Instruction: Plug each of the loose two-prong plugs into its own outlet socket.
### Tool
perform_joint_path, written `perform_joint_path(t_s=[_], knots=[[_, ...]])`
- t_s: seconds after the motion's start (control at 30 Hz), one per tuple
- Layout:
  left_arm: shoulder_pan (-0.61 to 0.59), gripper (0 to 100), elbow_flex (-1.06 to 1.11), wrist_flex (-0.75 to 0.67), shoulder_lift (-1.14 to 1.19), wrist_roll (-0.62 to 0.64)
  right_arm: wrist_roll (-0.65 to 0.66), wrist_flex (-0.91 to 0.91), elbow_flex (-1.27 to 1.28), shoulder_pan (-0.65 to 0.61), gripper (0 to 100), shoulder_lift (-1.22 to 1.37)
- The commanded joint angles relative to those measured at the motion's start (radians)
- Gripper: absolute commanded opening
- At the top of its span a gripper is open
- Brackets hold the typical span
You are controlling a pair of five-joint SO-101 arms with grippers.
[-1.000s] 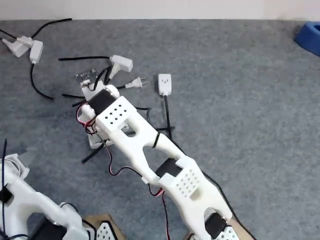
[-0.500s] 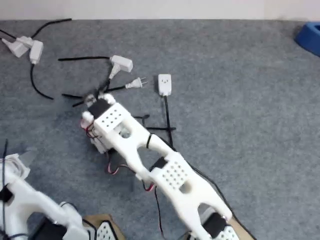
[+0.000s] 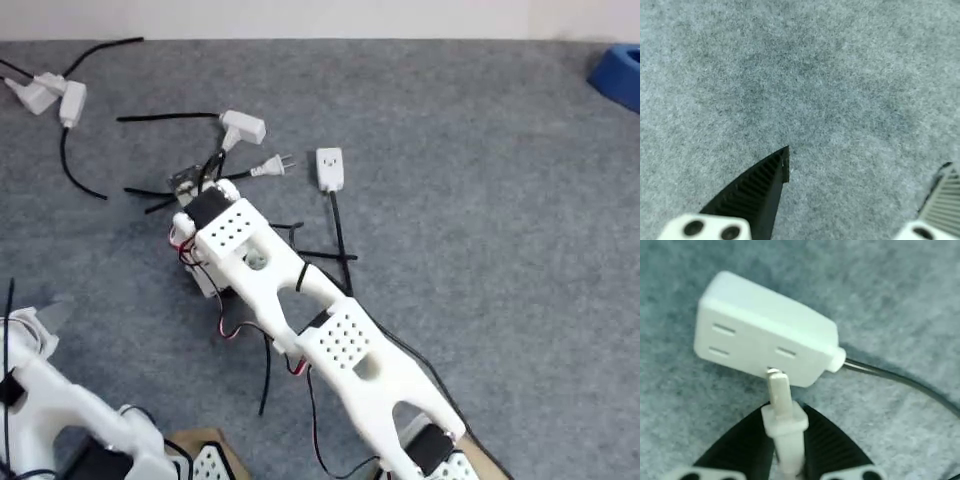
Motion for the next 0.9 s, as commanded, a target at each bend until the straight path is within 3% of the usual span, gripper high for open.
perform_joint_path(t_s=[0.0, 0.27, 0.47, 0.67, 0.87], knots=[[-0.002, 43, -0.019, -0.012, -0.008, -0.012, 0.026, 0.021, 0.094, -0.062, 0.9, -0.073], [0.013, 43, -0.044, -0.006, -0.008, -0.012, 0.16, 0.015, 0.447, -0.189, 1.7, -0.452], [0.018, 43, -0.045, -0.006, -0.008, -0.012, 0.334, 0.012, 0.668, -0.168, 18.9, -0.636], [0.018, 43, -0.044, -0.005, -0.008, -0.011, 0.404, -0.239, 0.995, -0.168, 24.2, -0.748], [0.018, 43, -0.041, -0.005, -0.008, -0.012, 0.316, -0.461, 1.291, -0.199, 24.2, -0.935]])
